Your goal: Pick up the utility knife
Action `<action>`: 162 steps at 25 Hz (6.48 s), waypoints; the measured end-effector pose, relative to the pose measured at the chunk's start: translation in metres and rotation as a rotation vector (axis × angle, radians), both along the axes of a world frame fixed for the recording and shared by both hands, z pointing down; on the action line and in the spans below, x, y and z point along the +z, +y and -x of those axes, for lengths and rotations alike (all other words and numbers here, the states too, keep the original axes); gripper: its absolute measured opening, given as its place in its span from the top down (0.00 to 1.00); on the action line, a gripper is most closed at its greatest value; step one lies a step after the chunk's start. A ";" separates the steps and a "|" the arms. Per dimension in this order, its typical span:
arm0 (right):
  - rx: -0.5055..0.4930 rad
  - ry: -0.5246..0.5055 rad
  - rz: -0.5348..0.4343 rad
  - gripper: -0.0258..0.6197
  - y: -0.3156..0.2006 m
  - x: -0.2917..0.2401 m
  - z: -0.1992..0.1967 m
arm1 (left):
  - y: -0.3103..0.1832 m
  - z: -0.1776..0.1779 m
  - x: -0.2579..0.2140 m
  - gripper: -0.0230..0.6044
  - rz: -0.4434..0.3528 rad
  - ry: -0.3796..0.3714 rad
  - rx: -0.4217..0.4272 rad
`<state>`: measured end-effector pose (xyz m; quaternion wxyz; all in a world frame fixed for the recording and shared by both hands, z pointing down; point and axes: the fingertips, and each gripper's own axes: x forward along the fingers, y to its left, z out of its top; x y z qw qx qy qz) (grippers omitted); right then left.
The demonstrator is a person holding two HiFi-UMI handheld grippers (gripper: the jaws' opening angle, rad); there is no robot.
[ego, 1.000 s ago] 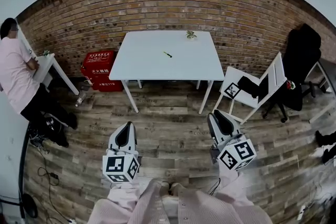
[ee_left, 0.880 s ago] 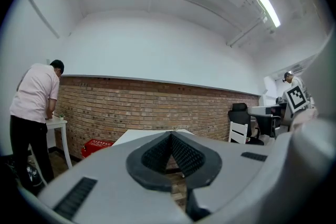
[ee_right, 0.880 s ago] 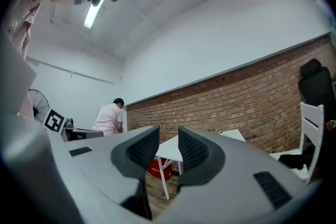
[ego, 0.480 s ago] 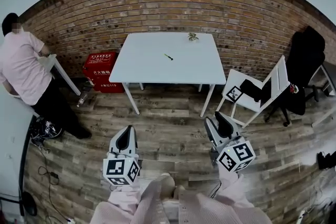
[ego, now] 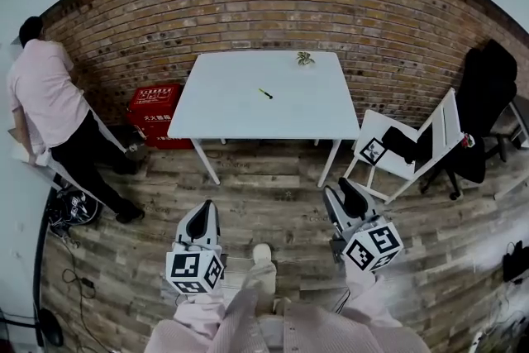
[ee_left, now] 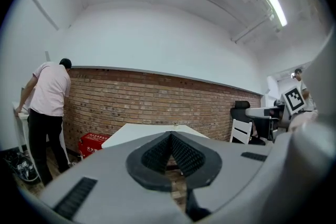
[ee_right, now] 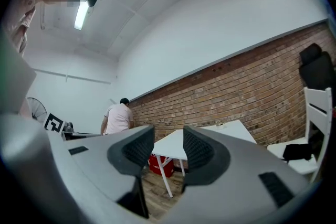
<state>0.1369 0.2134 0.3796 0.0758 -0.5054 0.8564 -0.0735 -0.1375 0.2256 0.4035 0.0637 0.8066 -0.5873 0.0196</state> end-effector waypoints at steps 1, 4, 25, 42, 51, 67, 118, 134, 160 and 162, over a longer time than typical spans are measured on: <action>0.002 -0.003 0.002 0.72 -0.009 0.001 0.000 | -0.009 0.000 0.001 0.98 0.002 0.001 0.002; 0.010 -0.005 0.007 0.72 -0.037 0.003 0.000 | -0.037 0.001 0.004 0.98 0.006 -0.001 0.015; 0.068 0.017 0.053 0.72 -0.238 0.010 0.030 | -0.253 0.034 0.022 0.98 0.075 0.022 0.061; 0.057 0.012 0.099 0.72 -0.320 0.033 0.046 | -0.325 0.042 0.048 0.98 0.134 0.040 0.062; -0.009 0.026 0.145 0.72 -0.405 0.049 0.049 | -0.392 0.039 0.062 0.98 0.178 0.053 0.011; -0.181 0.108 0.300 0.72 -0.521 0.095 0.062 | -0.487 0.010 0.097 0.98 0.285 0.078 -0.018; -0.444 0.628 0.664 0.81 -0.561 0.263 0.149 | -0.529 -0.012 0.183 0.98 0.517 0.125 0.003; -0.413 0.625 0.631 0.88 -0.566 0.255 0.145 | -0.531 -0.015 0.175 0.98 0.497 0.120 0.013; -0.356 0.217 0.422 0.88 -0.556 0.164 0.131 | -0.541 -0.019 0.108 0.98 0.280 0.087 0.071; -0.348 0.185 0.399 0.88 -0.554 0.154 0.129 | -0.539 -0.019 0.102 0.98 0.260 0.088 0.073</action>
